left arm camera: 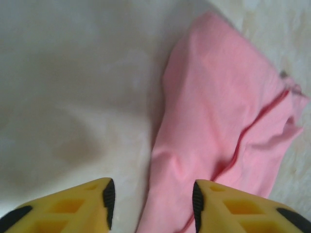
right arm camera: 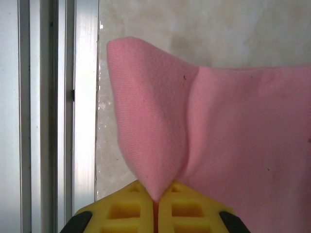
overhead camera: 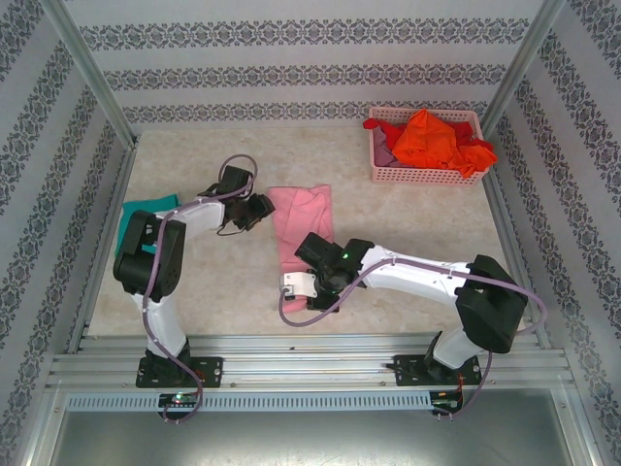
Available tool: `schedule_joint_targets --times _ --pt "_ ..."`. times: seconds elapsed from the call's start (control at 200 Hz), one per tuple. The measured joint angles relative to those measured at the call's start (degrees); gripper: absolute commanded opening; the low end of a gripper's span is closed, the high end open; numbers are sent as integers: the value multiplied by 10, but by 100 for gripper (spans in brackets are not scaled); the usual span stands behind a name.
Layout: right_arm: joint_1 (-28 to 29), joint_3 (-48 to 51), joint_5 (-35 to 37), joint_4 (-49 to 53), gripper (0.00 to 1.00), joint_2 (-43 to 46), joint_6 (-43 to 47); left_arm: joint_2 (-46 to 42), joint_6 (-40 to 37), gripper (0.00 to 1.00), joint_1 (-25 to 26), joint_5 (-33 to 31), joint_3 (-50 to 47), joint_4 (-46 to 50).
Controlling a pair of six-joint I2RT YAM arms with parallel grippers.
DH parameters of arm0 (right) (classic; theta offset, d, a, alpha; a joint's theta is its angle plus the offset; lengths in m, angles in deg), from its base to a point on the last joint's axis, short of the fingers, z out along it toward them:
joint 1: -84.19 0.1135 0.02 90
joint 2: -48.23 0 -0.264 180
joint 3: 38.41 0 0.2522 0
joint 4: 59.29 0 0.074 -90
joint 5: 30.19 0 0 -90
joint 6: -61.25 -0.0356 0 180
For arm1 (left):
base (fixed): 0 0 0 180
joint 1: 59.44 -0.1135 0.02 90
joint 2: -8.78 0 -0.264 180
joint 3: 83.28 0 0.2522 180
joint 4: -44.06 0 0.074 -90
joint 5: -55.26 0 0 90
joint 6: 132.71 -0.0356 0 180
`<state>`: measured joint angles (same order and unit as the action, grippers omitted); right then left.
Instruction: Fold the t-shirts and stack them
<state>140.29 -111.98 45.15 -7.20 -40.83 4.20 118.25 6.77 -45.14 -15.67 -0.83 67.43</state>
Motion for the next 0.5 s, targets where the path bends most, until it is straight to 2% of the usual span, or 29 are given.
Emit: schedule_joint_targets --times 0.32,0.5 --pt "-16 -5 -3 11 0 9 2 80 -5 26 0 0 79 2" --pt "-20 -5 -3 13 0 9 2 89 -4 25 0 3 84 2"
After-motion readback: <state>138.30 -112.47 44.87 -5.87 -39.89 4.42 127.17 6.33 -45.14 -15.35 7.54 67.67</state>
